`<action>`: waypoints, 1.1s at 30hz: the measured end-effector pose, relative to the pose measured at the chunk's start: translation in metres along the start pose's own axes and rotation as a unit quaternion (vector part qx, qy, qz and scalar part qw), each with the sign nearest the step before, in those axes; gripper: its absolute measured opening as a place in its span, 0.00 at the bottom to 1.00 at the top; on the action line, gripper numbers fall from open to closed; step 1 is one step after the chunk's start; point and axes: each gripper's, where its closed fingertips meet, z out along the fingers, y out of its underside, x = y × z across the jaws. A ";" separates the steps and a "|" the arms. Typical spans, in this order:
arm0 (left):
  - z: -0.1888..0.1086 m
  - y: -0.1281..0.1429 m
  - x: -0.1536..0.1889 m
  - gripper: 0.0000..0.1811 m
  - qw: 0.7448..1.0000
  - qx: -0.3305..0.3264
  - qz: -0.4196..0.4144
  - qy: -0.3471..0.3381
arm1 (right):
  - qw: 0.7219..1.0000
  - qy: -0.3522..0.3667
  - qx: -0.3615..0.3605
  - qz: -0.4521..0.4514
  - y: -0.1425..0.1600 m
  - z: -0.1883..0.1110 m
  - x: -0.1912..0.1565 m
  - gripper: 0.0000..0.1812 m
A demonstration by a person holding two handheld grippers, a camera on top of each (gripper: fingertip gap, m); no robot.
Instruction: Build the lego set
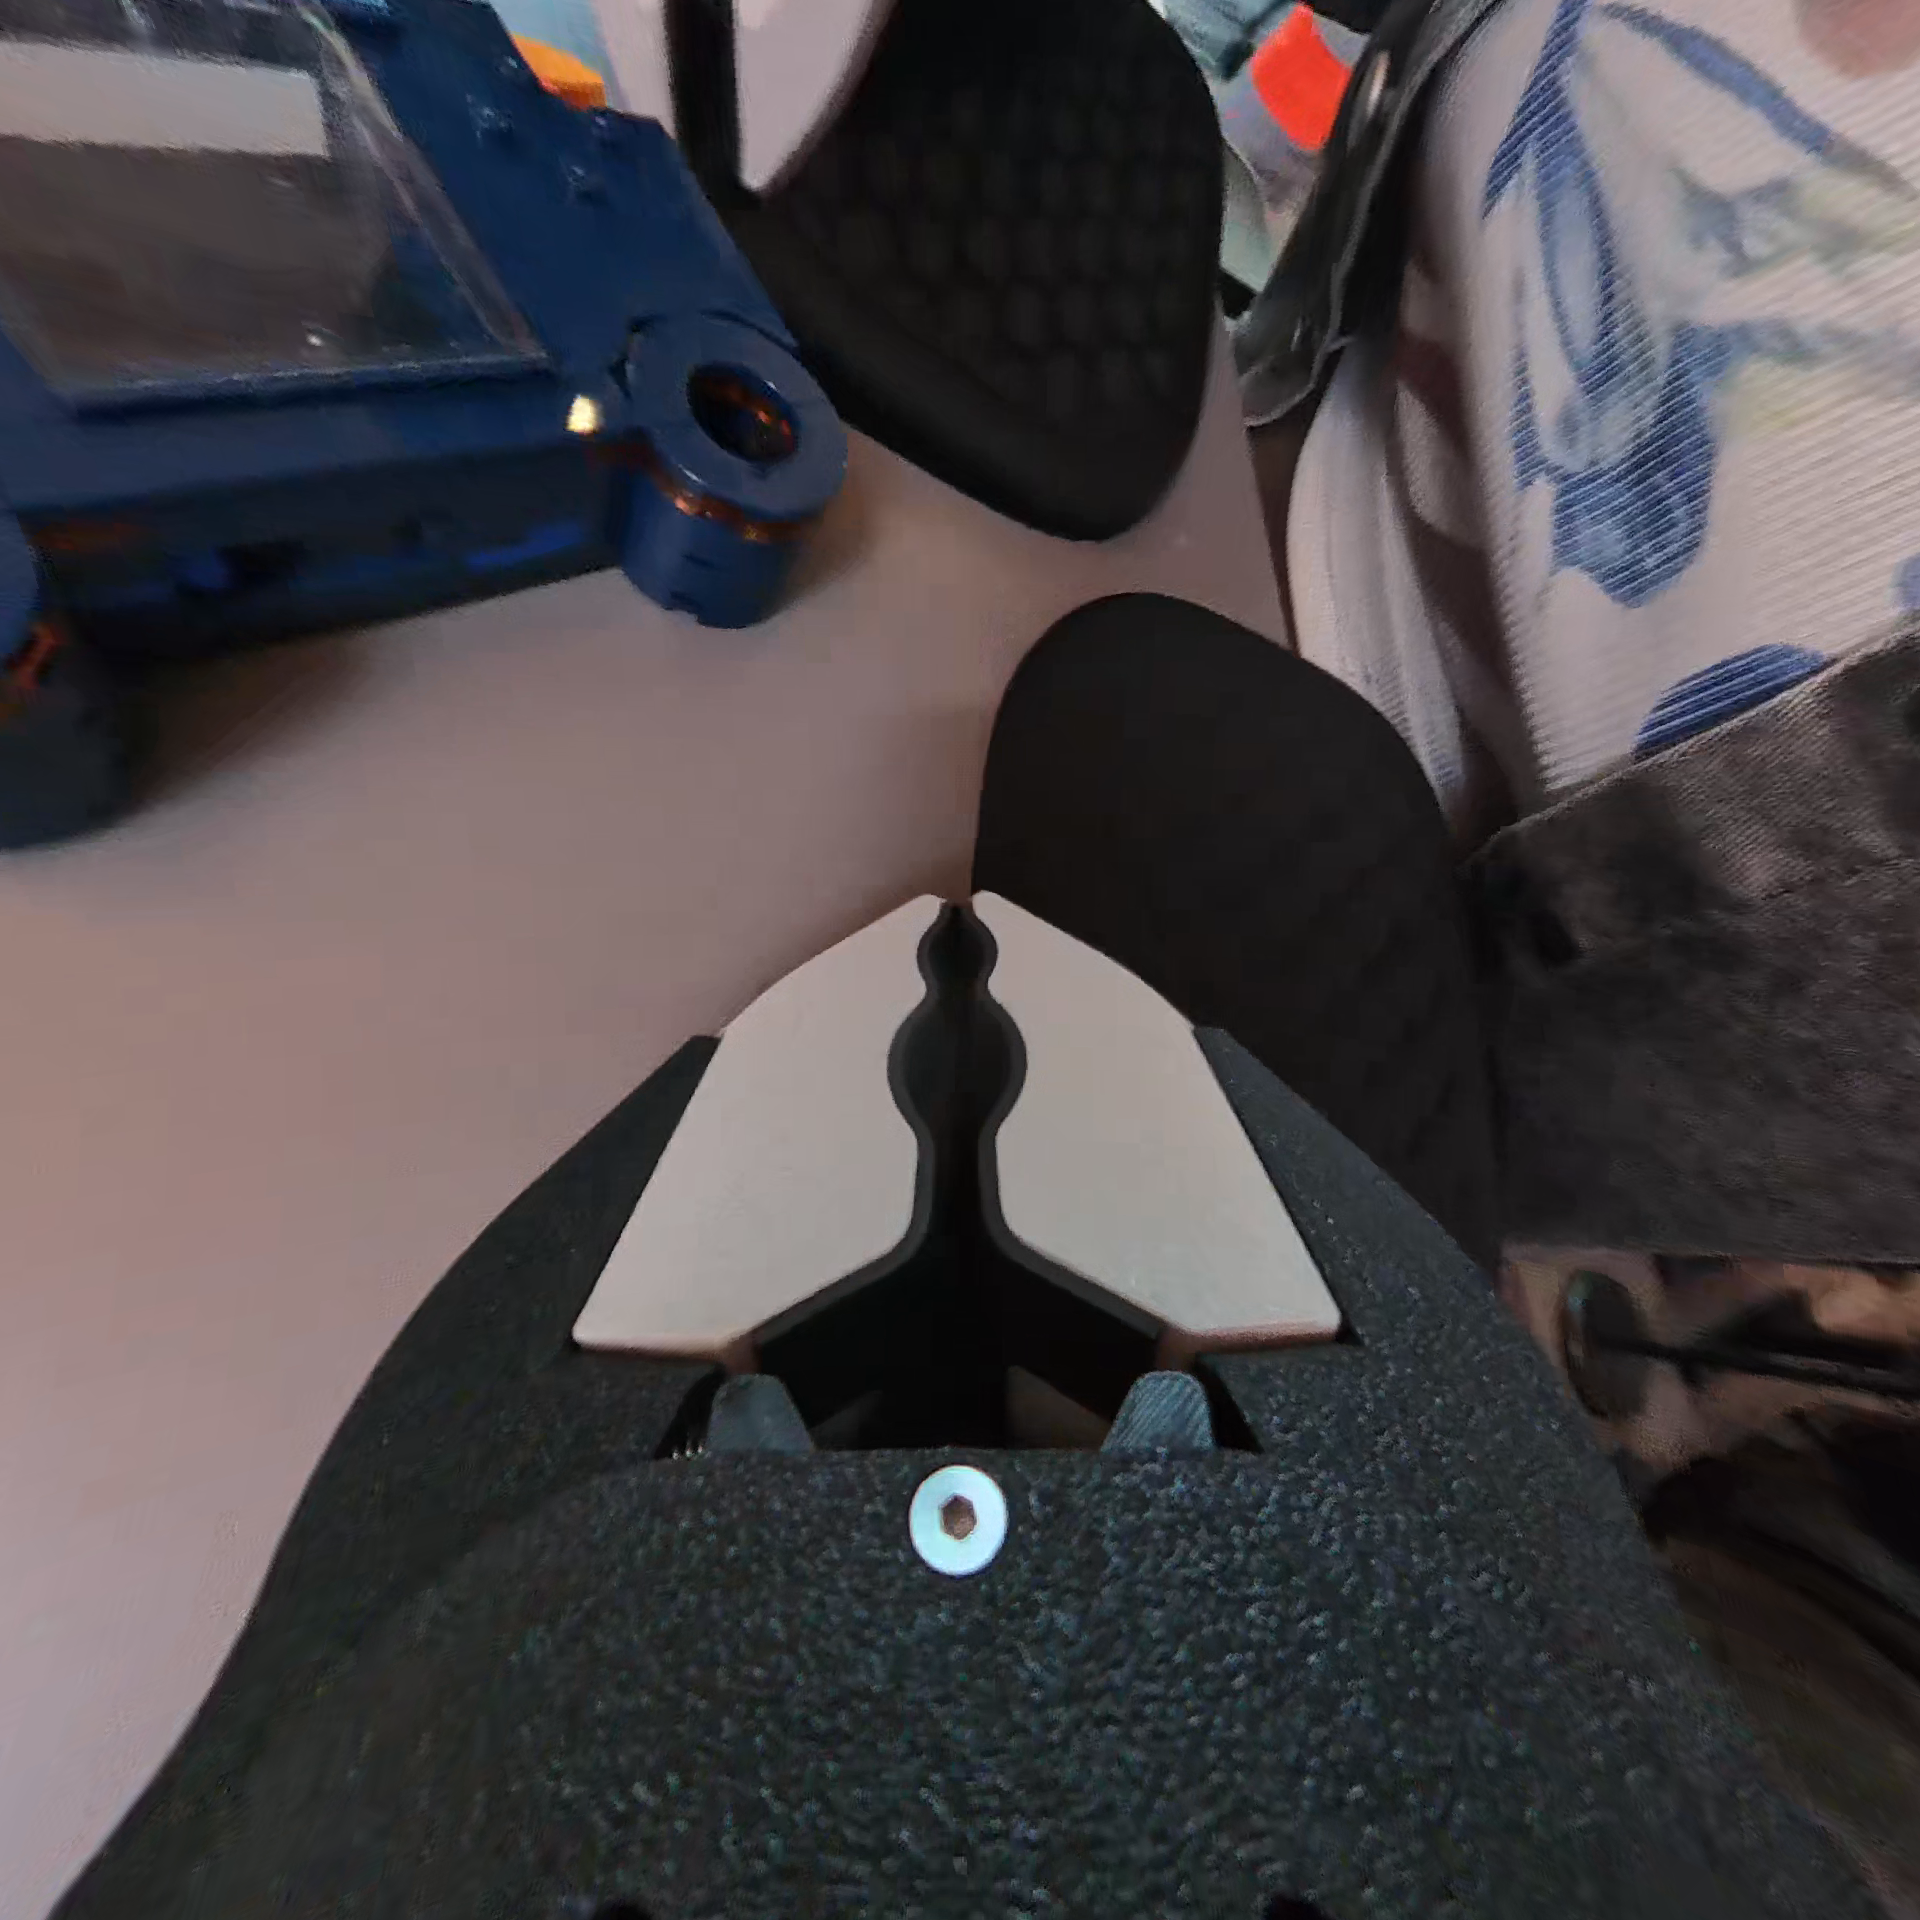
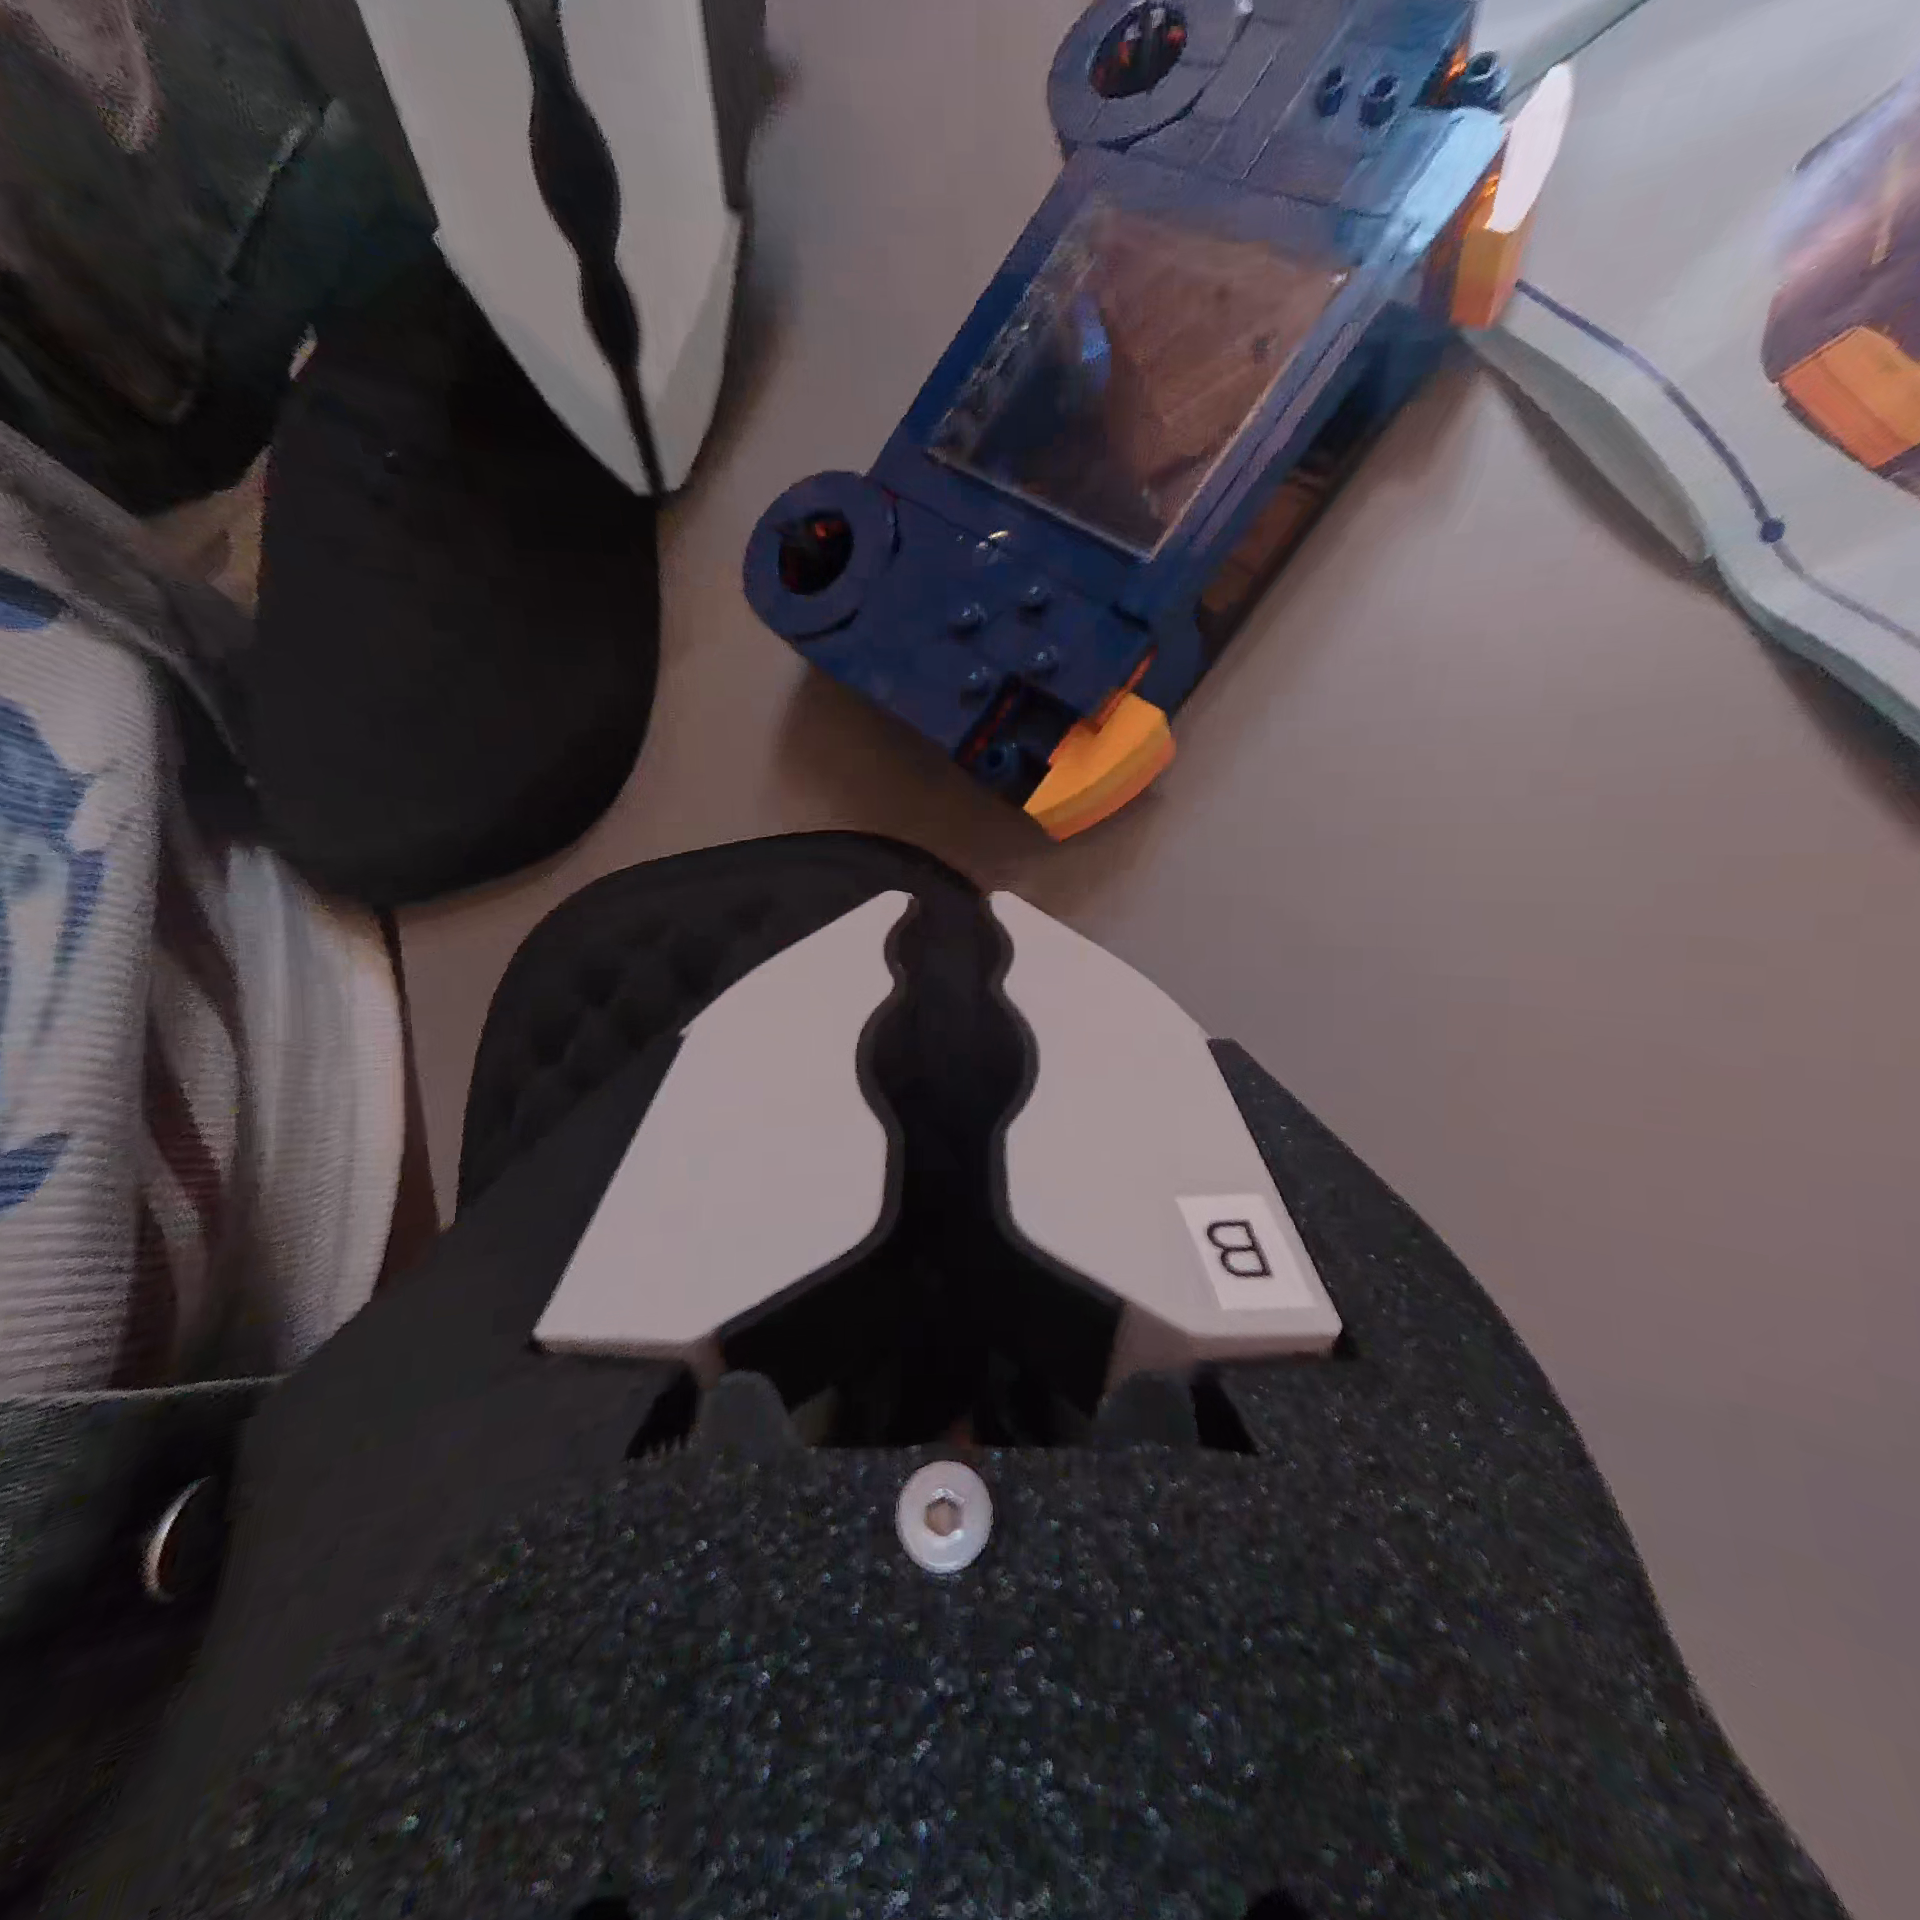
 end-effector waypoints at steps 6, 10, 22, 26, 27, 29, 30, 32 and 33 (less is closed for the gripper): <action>-0.021 -0.007 -0.028 0.05 0.994 0.049 0.002 -0.100 | 0.998 -0.069 -0.002 0.004 -0.001 -0.002 -0.003 0.09; -0.047 -0.035 -0.063 0.06 0.970 0.081 0.061 -0.222 | 0.998 -0.064 -0.009 -0.001 -0.001 0.000 0.001 0.03; -0.030 -0.034 -0.088 0.09 0.969 0.036 0.052 -0.239 | 0.993 -0.071 0.092 0.037 -0.049 -0.020 0.019 0.32; -0.031 -0.038 -0.088 0.09 0.969 0.043 0.059 -0.235 | 0.987 -0.119 0.089 0.052 -0.061 0.001 0.017 0.39; -0.030 -0.038 -0.089 0.08 0.969 0.040 0.062 -0.236 | 0.987 -0.134 0.071 0.054 -0.058 0.006 0.009 0.40; -0.027 -0.041 -0.086 0.09 0.969 0.034 0.078 -0.231 | 0.985 -0.166 0.041 0.029 -0.049 0.010 -0.013 0.32; -0.026 -0.043 -0.085 0.09 0.968 0.033 0.091 -0.230 | 0.982 -0.186 0.031 0.023 -0.045 0.011 -0.024 0.30; -0.024 -0.043 -0.084 0.09 0.967 0.025 0.110 -0.228 | 0.981 -0.187 0.036 0.024 -0.045 0.012 -0.028 0.32; -0.022 -0.042 -0.084 0.09 0.968 0.021 0.111 -0.222 | 0.982 -0.181 0.045 0.028 -0.047 0.010 -0.024 0.30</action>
